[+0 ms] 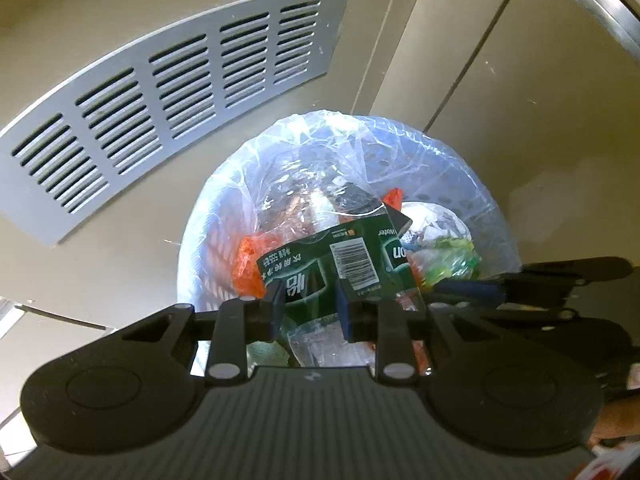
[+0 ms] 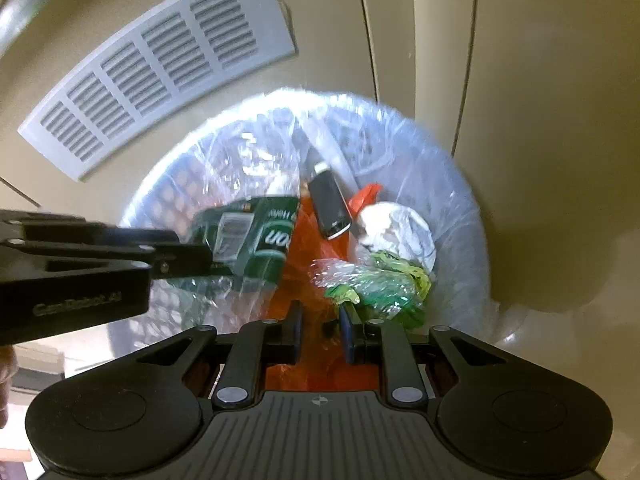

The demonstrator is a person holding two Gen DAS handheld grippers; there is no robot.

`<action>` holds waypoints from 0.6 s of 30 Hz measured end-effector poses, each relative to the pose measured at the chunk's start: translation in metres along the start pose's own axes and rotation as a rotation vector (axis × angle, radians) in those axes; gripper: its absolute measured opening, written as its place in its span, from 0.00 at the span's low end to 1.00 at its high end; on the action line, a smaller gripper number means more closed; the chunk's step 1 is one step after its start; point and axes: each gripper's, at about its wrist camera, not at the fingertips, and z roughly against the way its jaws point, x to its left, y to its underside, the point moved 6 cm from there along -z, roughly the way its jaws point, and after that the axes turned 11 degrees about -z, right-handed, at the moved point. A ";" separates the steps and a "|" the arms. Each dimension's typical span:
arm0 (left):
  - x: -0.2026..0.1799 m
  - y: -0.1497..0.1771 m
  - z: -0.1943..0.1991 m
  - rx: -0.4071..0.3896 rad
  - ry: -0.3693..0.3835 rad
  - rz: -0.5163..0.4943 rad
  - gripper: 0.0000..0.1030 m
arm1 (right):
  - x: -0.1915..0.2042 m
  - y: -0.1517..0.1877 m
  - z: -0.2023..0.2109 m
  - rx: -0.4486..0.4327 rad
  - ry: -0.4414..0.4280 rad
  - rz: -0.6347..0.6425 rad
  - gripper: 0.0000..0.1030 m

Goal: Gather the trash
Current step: 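Raise both tools up away from the wastebasket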

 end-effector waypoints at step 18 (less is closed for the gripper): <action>-0.010 -0.007 0.153 -0.147 -0.131 0.074 0.62 | 0.023 -0.005 0.140 -0.126 -0.145 -0.066 0.65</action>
